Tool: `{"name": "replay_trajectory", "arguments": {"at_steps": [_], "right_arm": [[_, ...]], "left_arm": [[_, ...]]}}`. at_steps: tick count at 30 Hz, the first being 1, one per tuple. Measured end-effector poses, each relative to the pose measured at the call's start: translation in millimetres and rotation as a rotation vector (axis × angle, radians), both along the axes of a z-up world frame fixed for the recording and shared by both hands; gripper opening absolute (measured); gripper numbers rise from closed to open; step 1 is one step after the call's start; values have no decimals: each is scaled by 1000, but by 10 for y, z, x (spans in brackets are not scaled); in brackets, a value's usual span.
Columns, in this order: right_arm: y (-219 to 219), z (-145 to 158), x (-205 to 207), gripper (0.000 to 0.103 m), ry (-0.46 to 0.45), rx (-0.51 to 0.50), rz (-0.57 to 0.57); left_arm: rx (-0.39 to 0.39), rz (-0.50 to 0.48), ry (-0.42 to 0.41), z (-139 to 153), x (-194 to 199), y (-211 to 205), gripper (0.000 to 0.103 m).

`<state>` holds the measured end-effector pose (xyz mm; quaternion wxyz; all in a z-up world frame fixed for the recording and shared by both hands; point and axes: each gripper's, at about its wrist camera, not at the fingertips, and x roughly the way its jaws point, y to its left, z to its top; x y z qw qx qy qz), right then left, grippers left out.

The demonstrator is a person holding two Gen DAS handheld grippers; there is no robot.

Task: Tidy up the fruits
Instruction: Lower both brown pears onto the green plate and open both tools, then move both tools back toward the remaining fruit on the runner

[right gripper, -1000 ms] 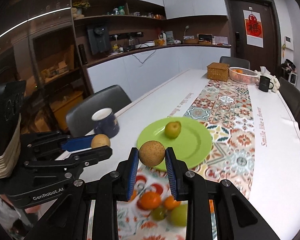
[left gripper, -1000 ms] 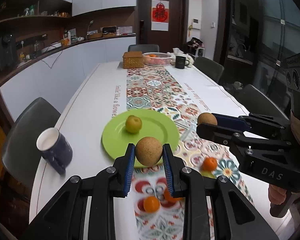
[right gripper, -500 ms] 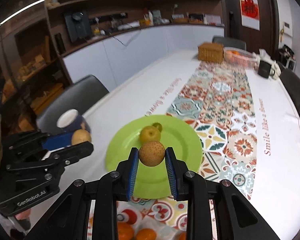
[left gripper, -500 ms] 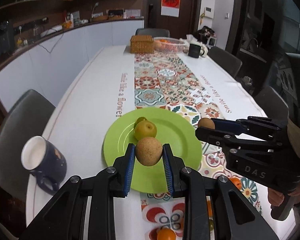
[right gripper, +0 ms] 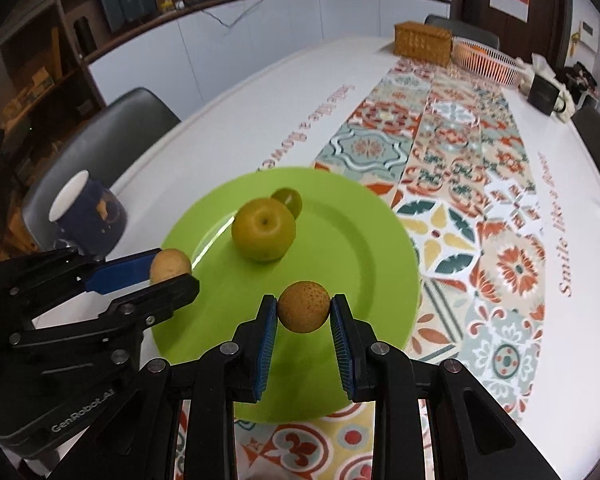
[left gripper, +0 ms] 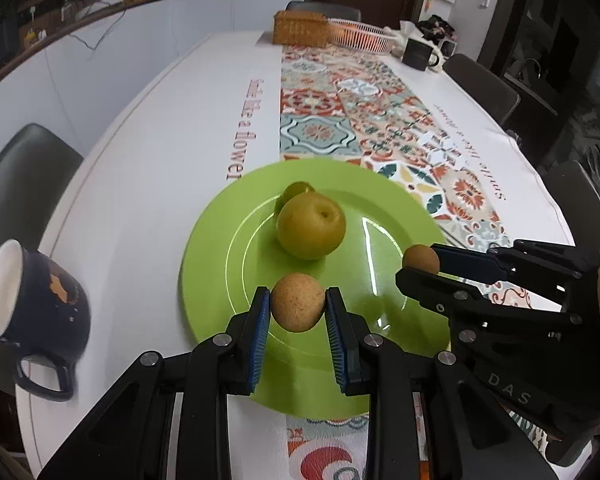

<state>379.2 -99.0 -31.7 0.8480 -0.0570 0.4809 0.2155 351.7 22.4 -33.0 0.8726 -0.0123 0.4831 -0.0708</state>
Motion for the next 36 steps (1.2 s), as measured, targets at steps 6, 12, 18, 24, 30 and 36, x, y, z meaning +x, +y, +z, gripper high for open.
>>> {"name": "replay_trajectory", "arguments": {"at_steps": [6, 12, 18, 24, 30, 36], "right_arm": [[8, -101, 35, 29, 18, -7, -2], [-32, -109, 42, 36, 25, 7, -18], [-131, 28, -104, 40, -27, 18, -30], [-292, 327, -488, 49, -140, 20, -54], [-406, 593, -958, 58, -231, 36, -66], [-532, 779, -1415, 65, -310, 64, -86]], "left_arm": [[3, 4, 25, -101, 46, 10, 28], [20, 16, 10, -35, -1, 17, 44], [59, 38, -58, 180, -245, 48, 57], [67, 53, -138, 460, -606, 36, 65], [109, 41, -243, 744, -1049, -72, 73], [130, 28, -317, 923, -1521, -100, 82]]}}
